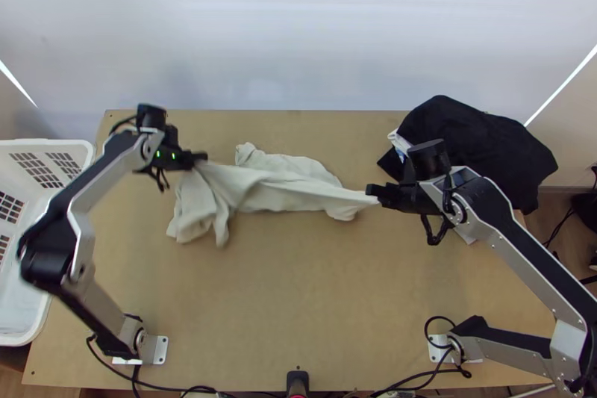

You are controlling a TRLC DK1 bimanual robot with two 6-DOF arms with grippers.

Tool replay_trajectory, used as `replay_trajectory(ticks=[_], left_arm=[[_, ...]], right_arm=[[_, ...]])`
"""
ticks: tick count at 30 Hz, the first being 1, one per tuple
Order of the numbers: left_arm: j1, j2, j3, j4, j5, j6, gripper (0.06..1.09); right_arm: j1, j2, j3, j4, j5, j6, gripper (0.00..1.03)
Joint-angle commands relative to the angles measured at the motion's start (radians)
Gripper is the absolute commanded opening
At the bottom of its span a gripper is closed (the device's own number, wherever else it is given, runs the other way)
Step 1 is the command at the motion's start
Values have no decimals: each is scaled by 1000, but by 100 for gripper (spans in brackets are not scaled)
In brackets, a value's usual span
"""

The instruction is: Fold the t-shirt

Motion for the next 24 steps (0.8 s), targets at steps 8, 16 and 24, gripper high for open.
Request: replay_trajectory(ticks=[8, 16, 24], left_arm=[[224, 366, 447, -148, -40, -164, 87], [138, -85, 213, 104, -60, 89, 105], [51, -377, 128, 88, -67, 365, 105]], right_arm=[[12, 2, -20, 16, 34, 4, 3], [12, 5, -46, 39, 38, -6, 3], [19, 5, -66, 57, 41, -10, 3]])
